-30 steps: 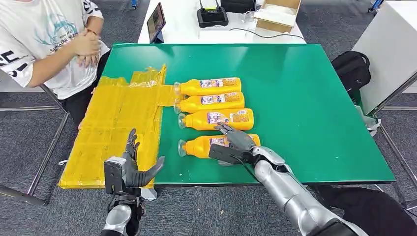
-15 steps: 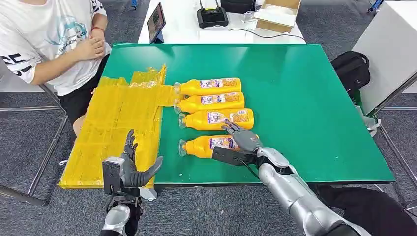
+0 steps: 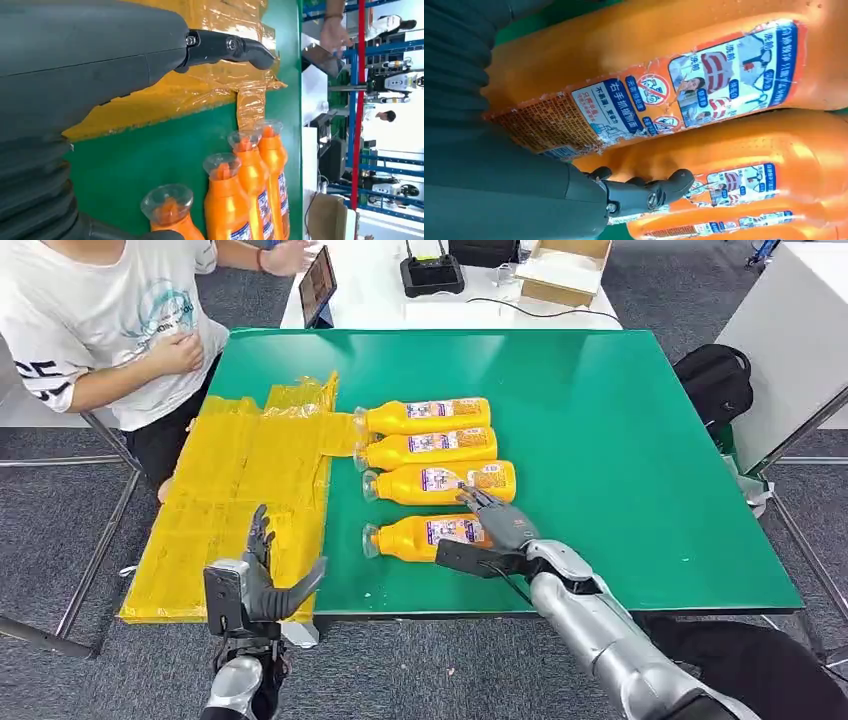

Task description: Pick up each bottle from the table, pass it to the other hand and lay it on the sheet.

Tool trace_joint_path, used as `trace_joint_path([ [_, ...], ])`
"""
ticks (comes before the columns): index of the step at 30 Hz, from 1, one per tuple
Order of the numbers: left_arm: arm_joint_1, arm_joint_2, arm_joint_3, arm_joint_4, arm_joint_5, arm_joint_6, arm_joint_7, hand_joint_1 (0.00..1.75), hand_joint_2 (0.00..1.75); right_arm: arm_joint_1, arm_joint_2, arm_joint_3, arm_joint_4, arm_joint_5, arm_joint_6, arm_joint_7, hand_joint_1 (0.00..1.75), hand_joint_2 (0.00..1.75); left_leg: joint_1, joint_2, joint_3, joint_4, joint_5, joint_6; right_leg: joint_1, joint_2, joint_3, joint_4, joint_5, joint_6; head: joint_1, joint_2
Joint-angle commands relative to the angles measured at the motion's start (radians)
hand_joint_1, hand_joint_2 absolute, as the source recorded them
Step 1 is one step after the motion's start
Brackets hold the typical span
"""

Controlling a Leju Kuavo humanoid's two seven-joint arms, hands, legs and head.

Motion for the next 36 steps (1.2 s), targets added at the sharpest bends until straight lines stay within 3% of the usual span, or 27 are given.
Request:
trace_joint_path([
  [1, -0.042, 0.020, 0.009, 0.085, 0.008, -0.008, 0.003, 0.00, 1.75, -0.014, -0.024, 0.045, 0.079, -0.017, 0.042, 0.005, 0.00, 1.75, 0.000, -0.001, 0.003, -0.001, 0.000, 0.001, 0.001, -0.001, 0.003, -0.001, 0.000, -0.002, 0.000, 0.000],
  [2, -0.044, 0.021, 0.008, 0.088, 0.010, -0.008, 0.003, 0.00, 1.75, -0.017, -0.025, 0.050, 0.086, -0.021, 0.049, 0.004, 0.00, 1.75, 0.000, -0.001, 0.005, -0.002, -0.001, 0.001, 0.001, -0.002, 0.006, -0.002, -0.001, -0.003, 0.000, 0.000],
  [3, -0.047, 0.021, 0.006, 0.091, 0.012, -0.008, 0.003, 0.00, 1.75, -0.018, -0.027, 0.053, 0.092, -0.023, 0.052, 0.003, 0.12, 1.75, 0.000, -0.001, 0.004, -0.001, 0.000, 0.001, 0.001, -0.002, 0.005, -0.002, -0.001, -0.002, 0.000, 0.000],
  [5, -0.050, 0.022, 0.003, 0.095, 0.015, -0.009, 0.003, 0.00, 1.75, -0.020, -0.028, 0.062, 0.103, -0.028, 0.058, -0.002, 0.72, 1.75, 0.000, -0.001, 0.006, -0.002, -0.001, 0.001, 0.001, -0.003, 0.007, -0.002, -0.001, -0.004, 0.000, 0.000],
  [6, -0.051, 0.022, 0.002, 0.096, 0.015, -0.009, 0.003, 0.00, 1.75, -0.020, -0.028, 0.063, 0.105, -0.028, 0.059, -0.003, 1.24, 1.75, 0.000, -0.001, 0.005, -0.002, 0.000, 0.001, 0.001, -0.002, 0.006, -0.002, -0.001, -0.003, 0.000, 0.000],
  [12, -0.052, 0.023, 0.001, 0.098, 0.015, -0.010, 0.003, 0.00, 1.75, -0.020, -0.028, 0.066, 0.107, -0.030, 0.060, -0.005, 1.26, 1.75, 0.001, -0.001, 0.010, -0.002, -0.001, 0.002, 0.002, -0.003, 0.011, -0.003, -0.001, -0.004, 0.000, 0.000],
  [16, -0.066, 0.030, 0.025, 0.100, 0.029, 0.002, 0.001, 0.00, 1.75, -0.012, -0.031, 0.079, 0.115, -0.033, 0.073, -0.006, 1.52, 1.75, 0.001, -0.001, 0.008, -0.002, 0.000, 0.001, 0.001, -0.002, 0.009, -0.003, -0.001, -0.003, 0.000, 0.000],
  [22, -0.074, 0.026, 0.017, 0.120, 0.034, -0.012, 0.002, 0.00, 1.75, -0.009, -0.034, 0.092, 0.136, -0.051, 0.088, -0.011, 1.73, 1.75, 0.001, -0.002, 0.010, -0.002, 0.000, 0.001, 0.001, -0.003, 0.011, -0.003, -0.001, -0.003, 0.000, 0.000],
  [29, -0.088, 0.026, -0.008, 0.141, 0.037, -0.013, 0.005, 0.00, 1.75, -0.008, -0.029, 0.094, 0.158, -0.100, 0.099, -0.060, 1.75, 1.75, 0.001, -0.003, 0.011, -0.003, 0.000, 0.001, 0.002, -0.004, 0.012, -0.004, -0.001, -0.004, 0.000, 0.000],
  [32, -0.073, 0.029, -0.009, 0.121, 0.045, -0.010, -0.004, 0.00, 1.75, 0.071, -0.007, -0.010, 0.017, -0.203, 0.030, -0.171, 1.75, 1.75, 0.001, -0.002, 0.011, -0.002, 0.000, 0.001, 0.002, -0.003, 0.012, -0.003, -0.001, -0.003, 0.000, 0.000],
  [36, -0.046, 0.024, -0.002, 0.083, 0.051, -0.013, -0.013, 0.00, 1.75, 0.225, 0.081, -0.189, -0.324, -0.261, -0.124, -0.284, 1.75, 1.75, 0.002, -0.001, 0.013, -0.003, -0.002, 0.001, 0.003, -0.003, 0.014, -0.004, -0.002, -0.004, 0.000, 0.000],
])
